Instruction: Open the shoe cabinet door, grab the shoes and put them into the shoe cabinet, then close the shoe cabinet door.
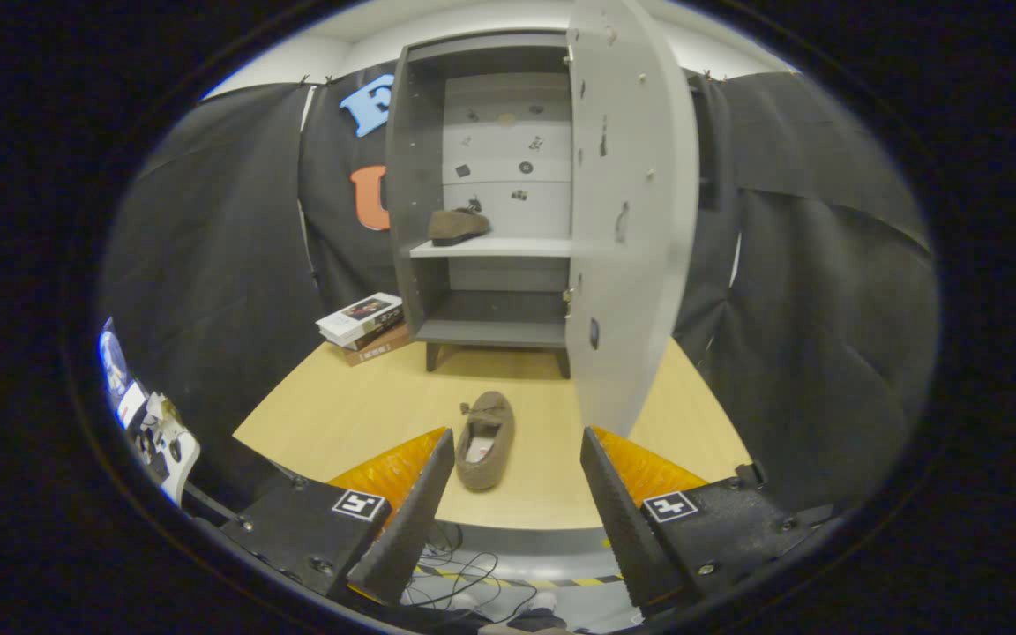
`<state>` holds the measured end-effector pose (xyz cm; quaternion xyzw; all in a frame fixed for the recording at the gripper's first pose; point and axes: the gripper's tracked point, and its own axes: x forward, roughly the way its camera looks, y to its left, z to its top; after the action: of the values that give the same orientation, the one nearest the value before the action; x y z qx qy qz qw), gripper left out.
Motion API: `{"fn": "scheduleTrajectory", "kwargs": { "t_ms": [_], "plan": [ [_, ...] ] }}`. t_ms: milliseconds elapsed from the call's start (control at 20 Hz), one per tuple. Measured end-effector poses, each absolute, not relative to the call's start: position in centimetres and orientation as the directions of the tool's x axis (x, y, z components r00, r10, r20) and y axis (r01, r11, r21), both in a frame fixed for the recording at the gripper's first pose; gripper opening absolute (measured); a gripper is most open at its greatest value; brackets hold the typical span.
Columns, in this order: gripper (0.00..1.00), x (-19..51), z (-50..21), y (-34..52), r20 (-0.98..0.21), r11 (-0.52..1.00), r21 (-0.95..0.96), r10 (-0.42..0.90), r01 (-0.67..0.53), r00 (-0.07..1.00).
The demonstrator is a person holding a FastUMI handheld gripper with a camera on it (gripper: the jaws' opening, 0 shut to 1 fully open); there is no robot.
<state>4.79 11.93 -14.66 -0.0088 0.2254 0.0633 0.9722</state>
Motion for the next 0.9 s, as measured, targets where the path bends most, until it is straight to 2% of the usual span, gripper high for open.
{"fn": "scheduleTrajectory", "kwargs": {
  "t_ms": [350,900],
  "plan": [
    [0.92,8.5,-19.6,15.9,-0.516,0.982,0.064,0.183,-0.175,0.837],
    [0.9,12.5,-25.4,17.3,-0.656,0.986,0.094,0.166,-0.139,0.736]
  ]
}}
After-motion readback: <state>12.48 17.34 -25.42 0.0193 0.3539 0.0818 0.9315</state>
